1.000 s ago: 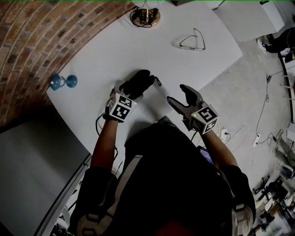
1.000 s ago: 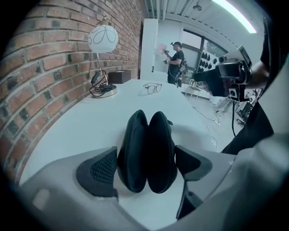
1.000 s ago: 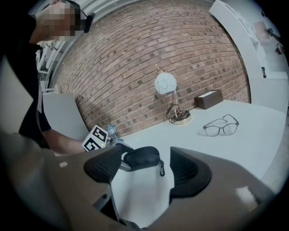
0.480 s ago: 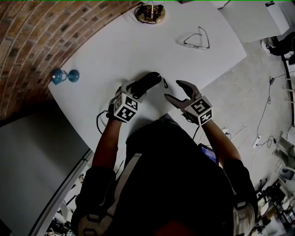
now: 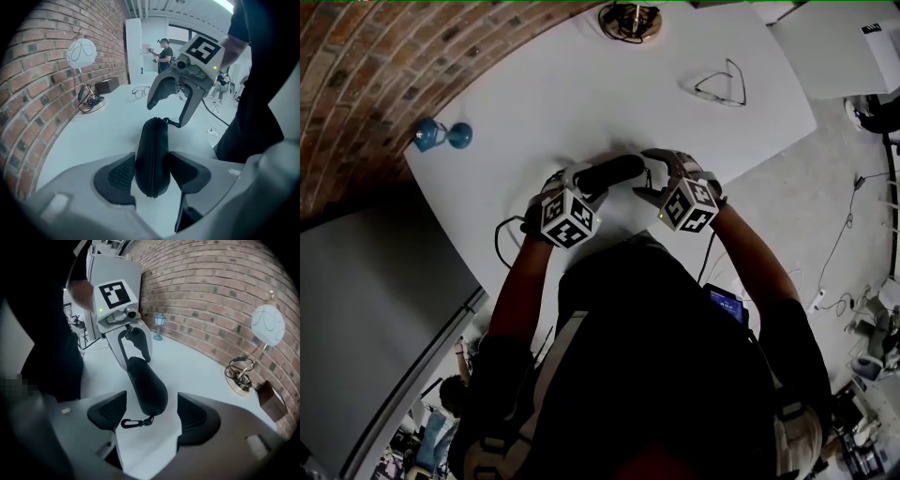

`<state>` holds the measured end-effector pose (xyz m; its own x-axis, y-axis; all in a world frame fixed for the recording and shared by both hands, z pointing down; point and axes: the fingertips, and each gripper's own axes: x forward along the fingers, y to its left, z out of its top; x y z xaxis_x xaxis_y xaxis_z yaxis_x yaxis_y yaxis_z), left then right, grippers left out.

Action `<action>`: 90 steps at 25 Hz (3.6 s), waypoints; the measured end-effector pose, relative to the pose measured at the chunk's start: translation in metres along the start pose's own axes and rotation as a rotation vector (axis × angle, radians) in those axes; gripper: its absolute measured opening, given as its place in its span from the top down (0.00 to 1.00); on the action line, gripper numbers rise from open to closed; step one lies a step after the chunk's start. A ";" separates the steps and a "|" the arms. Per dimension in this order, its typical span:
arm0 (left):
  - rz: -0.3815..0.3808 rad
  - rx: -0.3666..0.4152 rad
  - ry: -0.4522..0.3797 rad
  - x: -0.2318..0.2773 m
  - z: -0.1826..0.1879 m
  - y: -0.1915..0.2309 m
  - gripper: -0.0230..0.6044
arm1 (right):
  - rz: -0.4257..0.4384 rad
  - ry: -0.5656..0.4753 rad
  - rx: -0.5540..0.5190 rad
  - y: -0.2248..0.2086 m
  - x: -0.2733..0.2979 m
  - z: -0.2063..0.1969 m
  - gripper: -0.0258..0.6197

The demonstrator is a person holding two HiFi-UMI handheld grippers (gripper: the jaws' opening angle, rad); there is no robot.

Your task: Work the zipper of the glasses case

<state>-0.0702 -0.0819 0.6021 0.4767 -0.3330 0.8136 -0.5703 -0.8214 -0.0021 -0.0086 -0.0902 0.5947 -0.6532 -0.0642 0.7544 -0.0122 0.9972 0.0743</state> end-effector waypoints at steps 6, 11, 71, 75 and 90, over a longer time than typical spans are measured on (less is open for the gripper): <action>-0.021 0.038 0.007 0.000 -0.001 -0.004 0.58 | 0.099 0.048 -0.120 0.007 0.028 0.002 0.45; -0.023 0.055 0.009 0.000 -0.001 -0.006 0.58 | 0.167 0.081 -0.174 0.015 0.043 -0.005 0.45; -0.465 -0.985 -0.912 -0.092 0.107 -0.015 0.53 | 0.432 -0.685 1.188 0.036 -0.077 0.087 0.54; -0.393 -1.034 -0.958 -0.102 0.105 0.003 0.53 | 0.335 -0.694 1.151 0.025 -0.089 0.076 0.53; -0.238 -1.316 -1.123 -0.114 0.111 0.058 0.53 | 0.027 -0.582 0.866 0.023 -0.074 0.071 0.63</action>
<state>-0.0834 -0.1435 0.4447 0.4914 -0.8701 -0.0388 -0.2696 -0.1943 0.9432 -0.0138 -0.0597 0.4943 -0.9224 -0.2416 0.3012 -0.3807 0.6996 -0.6047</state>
